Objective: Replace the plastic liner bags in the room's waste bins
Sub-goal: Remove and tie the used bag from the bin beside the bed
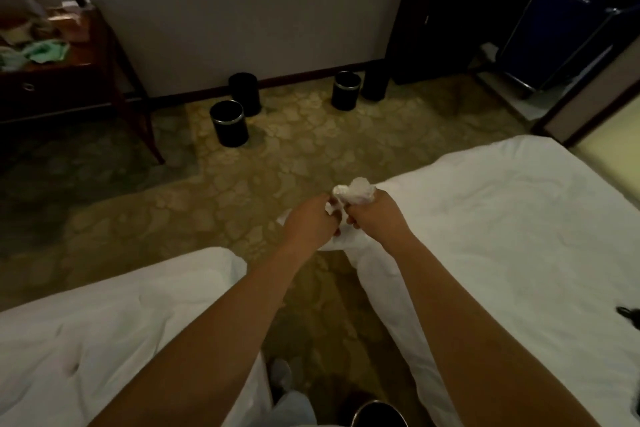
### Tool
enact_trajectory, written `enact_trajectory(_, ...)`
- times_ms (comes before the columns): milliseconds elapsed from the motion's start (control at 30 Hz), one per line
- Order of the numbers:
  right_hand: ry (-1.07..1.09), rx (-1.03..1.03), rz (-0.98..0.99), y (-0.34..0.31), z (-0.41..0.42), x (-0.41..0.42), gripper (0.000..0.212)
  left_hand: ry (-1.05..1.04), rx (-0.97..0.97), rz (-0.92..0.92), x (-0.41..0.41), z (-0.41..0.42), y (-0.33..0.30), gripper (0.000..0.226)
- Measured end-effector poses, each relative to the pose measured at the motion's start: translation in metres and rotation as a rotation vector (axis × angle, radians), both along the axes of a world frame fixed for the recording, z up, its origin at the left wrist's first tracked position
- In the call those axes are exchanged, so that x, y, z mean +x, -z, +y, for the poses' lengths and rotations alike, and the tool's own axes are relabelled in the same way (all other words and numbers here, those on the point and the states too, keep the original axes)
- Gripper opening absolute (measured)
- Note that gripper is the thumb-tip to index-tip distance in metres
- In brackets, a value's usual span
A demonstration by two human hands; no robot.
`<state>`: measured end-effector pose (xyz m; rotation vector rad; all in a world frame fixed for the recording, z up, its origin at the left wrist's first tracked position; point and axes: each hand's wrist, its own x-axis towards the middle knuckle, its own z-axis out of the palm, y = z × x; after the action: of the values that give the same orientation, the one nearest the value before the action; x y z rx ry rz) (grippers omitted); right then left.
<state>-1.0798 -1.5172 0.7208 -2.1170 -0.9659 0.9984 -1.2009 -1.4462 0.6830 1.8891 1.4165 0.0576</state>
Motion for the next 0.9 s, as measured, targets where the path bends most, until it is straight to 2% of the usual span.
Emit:
enact_trajectory(67, -0.011, 0.012, 0.002, -0.005, 0.035, -0.004, 0.015, 0.007, -0.003, -0.006, -0.005, 0.033, -0.007, 0.019)
enact_trajectory(167, -0.042, 0.019, -0.043, -0.014, 0.084, -0.01, 0.004, -0.035, 0.039, -0.1, -0.017, 0.071, -0.024, 0.02)
enact_trajectory(300, -0.174, -0.041, -0.203, -0.022, 0.153, -0.011, 0.031, -0.073, 0.115, -0.216, -0.027, 0.116, -0.038, 0.022)
enact_trajectory(433, -0.141, -0.059, -0.229, -0.024, 0.212, 0.007, 0.026, -0.078, 0.144, -0.252, -0.012, 0.169, -0.05, 0.019)
enact_trajectory(533, -0.15, -0.026, -0.208, -0.031, 0.248, 0.026, 0.018, -0.053, 0.182, -0.237, 0.008, 0.214, -0.057, 0.02)
enact_trajectory(900, -0.117, 0.089, -0.132, -0.054, 0.44, 0.16, 0.017, -0.021, 0.212, -0.202, 0.15, 0.409, -0.081, 0.012)
